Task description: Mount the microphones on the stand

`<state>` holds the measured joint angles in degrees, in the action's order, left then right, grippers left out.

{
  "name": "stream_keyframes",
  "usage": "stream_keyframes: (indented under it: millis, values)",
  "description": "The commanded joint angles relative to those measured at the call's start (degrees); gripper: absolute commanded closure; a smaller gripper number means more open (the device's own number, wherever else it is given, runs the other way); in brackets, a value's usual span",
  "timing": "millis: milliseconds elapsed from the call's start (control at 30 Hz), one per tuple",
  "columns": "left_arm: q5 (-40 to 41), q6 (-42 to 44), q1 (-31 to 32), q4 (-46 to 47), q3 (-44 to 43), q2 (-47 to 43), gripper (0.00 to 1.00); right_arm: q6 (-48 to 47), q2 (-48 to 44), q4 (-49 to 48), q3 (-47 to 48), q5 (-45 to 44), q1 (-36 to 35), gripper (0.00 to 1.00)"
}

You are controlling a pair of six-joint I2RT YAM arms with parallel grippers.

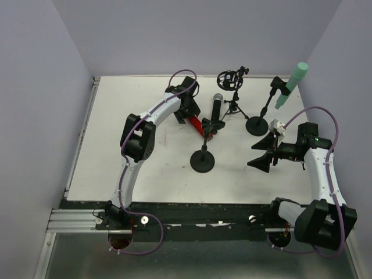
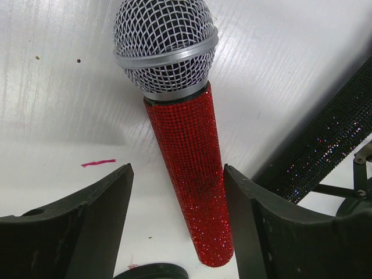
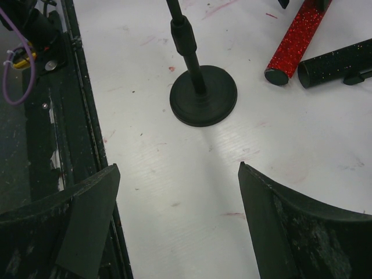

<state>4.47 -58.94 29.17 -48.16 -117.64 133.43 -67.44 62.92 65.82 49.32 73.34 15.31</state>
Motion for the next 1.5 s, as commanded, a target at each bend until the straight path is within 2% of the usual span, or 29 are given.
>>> stream_keyframes:
  millis: [0,233,367,633,767,867,1000,1100,1233,1467]
  values:
    - [1.9,0.8,0.5,-1.3,-1.4,0.4,0.32,0.3,-1.0,-0.2,-0.5,-0.1,-0.4,0.09]
    - [2.0,2.5,0.7,-1.3,-1.3,0.2,0.53,0.2,-1.0,-0.1,-0.3,-0.1,-0.5,0.09]
    - [3.9,3.3,0.7,-1.5,0.9,-1.1,0.54,0.1,-1.2,0.1,-0.4,-0.2,-0.5,0.09]
    - [9.1,12.3,0.4,-0.5,11.1,-8.3,0.54,-0.6,-1.3,0.7,0.1,-0.3,-0.5,0.09]
    - [10.8,13.8,-0.4,1.5,17.0,-12.6,0.53,-1.6,-1.3,1.7,0.2,-0.1,-0.4,0.08]
    - [9.9,15.1,-1.3,2.1,18.5,-13.7,0.44,-2.3,-1.5,2.3,0.4,-0.1,-0.4,0.09]
    - [6.4,15.5,-1.7,-1.6,15.5,-11.4,0.32,-3.1,-1.7,3.1,0.5,-0.1,-0.4,0.09]
    - [3.9,15.1,-1.7,-4.3,14.1,-9.3,0.27,-3.7,-1.8,3.5,0.6,-0.2,-0.4,0.09]
    - [2.3,14.8,-1.7,-5.8,14.5,-8.0,0.27,-4.2,-2.3,4.0,0.9,-0.2,-0.5,0.09]
    - [0.9,13.9,-1.7,-5.1,19.1,-8.7,0.34,-5.5,-2.9,5.3,1.2,-0.2,-0.5,0.09]
